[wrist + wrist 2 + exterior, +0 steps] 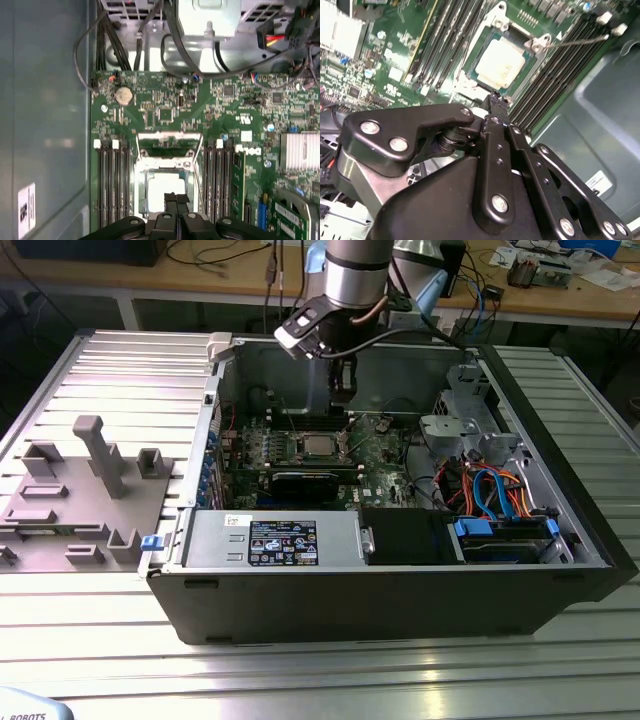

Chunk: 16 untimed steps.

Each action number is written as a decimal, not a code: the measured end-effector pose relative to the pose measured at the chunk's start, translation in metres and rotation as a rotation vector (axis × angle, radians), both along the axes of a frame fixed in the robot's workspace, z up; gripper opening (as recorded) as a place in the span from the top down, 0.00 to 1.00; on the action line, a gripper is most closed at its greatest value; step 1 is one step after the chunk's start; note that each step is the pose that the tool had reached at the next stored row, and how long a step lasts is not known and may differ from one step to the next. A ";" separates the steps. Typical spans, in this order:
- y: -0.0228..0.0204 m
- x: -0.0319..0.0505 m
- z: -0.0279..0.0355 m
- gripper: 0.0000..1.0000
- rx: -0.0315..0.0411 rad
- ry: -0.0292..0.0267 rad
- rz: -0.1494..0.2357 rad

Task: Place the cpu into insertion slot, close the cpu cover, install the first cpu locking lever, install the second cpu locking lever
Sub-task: 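Close the cpu cover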

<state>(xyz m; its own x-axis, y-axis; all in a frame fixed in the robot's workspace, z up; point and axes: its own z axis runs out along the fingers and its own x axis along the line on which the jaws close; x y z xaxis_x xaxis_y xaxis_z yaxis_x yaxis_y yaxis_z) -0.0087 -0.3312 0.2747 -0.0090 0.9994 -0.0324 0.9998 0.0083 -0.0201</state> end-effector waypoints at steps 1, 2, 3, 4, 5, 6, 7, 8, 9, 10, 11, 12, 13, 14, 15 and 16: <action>0.0000 0.0040 0.0000 0.89 0.0000 0.0001 0.000; 0.0000 0.0093 0.0000 0.89 0.0000 0.0002 0.000; 0.0001 0.0137 0.0000 0.89 0.0001 0.0004 0.000; 0.0001 0.0158 -0.0001 0.89 0.0001 0.0005 0.000; 0.0001 0.0175 -0.0001 0.89 0.0001 0.0005 0.000; 0.0000 0.0206 -0.0001 0.89 0.0000 0.0006 0.000; 0.0001 0.0227 -0.0002 0.89 0.0001 0.0006 0.000; 0.0001 0.0240 -0.0002 0.89 0.0001 0.0006 0.000; 0.0000 0.0269 -0.0003 0.89 0.0001 0.0007 0.000; 0.0000 0.0312 -0.0004 0.89 0.0001 0.0008 0.000; 0.0000 0.0351 -0.0004 0.89 0.0000 0.0009 0.000; 0.0001 0.0386 -0.0007 0.89 0.0001 0.0010 0.000; 0.0001 0.0405 -0.0008 0.89 0.0001 0.0010 0.000; 0.0000 0.0426 -0.0010 0.89 0.0001 0.0011 0.000; 0.0000 0.0463 -0.0015 0.89 -0.0001 0.0012 0.000; 0.0000 0.0488 -0.0019 0.89 -0.0002 0.0013 0.000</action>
<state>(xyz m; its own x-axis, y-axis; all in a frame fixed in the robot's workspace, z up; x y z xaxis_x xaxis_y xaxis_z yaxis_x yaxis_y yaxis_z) 0.0401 -0.3313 0.2728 -0.0090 0.9994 -0.0325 0.9997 0.0083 -0.0214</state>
